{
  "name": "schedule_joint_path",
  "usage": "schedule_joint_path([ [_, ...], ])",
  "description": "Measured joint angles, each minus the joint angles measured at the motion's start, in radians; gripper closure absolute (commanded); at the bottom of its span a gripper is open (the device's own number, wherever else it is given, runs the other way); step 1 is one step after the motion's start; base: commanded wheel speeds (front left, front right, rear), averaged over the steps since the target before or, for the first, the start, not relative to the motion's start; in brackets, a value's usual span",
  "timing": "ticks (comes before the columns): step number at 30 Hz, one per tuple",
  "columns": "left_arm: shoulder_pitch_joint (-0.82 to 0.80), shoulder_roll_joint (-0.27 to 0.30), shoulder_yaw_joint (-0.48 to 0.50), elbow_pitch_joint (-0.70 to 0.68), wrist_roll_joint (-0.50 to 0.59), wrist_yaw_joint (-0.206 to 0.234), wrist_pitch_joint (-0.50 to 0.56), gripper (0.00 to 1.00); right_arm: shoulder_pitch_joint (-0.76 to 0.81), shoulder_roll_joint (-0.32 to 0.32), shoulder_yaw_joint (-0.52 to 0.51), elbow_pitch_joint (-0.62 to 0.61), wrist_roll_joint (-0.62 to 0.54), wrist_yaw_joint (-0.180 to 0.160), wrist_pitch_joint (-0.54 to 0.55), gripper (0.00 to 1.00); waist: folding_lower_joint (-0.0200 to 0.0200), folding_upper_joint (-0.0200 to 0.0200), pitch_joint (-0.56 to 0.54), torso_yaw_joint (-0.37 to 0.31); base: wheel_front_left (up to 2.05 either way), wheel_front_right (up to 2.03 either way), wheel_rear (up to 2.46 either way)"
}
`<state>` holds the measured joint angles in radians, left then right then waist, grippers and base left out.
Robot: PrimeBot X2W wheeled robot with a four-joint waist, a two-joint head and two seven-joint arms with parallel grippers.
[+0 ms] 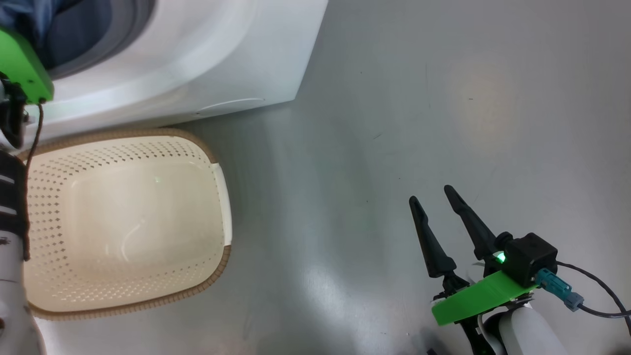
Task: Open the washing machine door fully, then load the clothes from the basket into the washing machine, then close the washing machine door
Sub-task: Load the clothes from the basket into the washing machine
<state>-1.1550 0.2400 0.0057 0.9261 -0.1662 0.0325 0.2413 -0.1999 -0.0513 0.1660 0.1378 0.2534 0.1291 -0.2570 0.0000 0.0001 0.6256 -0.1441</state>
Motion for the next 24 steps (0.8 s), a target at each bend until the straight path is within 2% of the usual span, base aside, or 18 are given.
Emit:
schedule_joint_path([
  [5,-0.012,-0.004,0.020,0.034,-0.028,0.016,-0.029,0.00,0.003,0.000,0.006,0.002,0.004,0.000,0.000,0.00,0.0000,0.0000,0.006,-0.004,0.00,0.00,0.00],
  [6,-0.015,-0.005,0.024,0.040,-0.037,0.016,-0.034,0.16,0.006,0.000,0.007,0.002,0.004,0.000,0.000,0.00,0.0000,0.0000,0.007,-0.004,0.00,0.00,0.00],
  [8,-0.019,-0.006,0.024,0.047,-0.042,0.016,-0.044,0.89,0.015,0.000,0.007,0.003,0.006,0.000,0.000,0.00,0.0000,0.0000,0.012,-0.004,0.00,0.00,0.00],
  [9,-0.020,-0.010,0.024,0.049,-0.042,0.015,-0.049,1.00,0.016,0.000,0.006,0.004,0.007,0.000,0.000,0.00,0.0000,0.0000,0.013,-0.003,0.00,0.00,0.00],
  [16,-0.021,-0.028,0.000,0.068,-0.042,-0.002,-0.119,1.00,0.015,0.000,0.006,0.004,0.017,0.000,0.000,0.00,0.0000,0.0000,0.012,0.006,0.00,0.00,0.00],
  [24,-0.069,-0.002,-0.027,0.051,-0.023,-0.007,-0.312,1.00,0.015,0.000,0.010,0.006,0.041,0.000,0.000,0.00,0.0000,0.0000,0.012,0.011,0.00,0.00,0.00],
])
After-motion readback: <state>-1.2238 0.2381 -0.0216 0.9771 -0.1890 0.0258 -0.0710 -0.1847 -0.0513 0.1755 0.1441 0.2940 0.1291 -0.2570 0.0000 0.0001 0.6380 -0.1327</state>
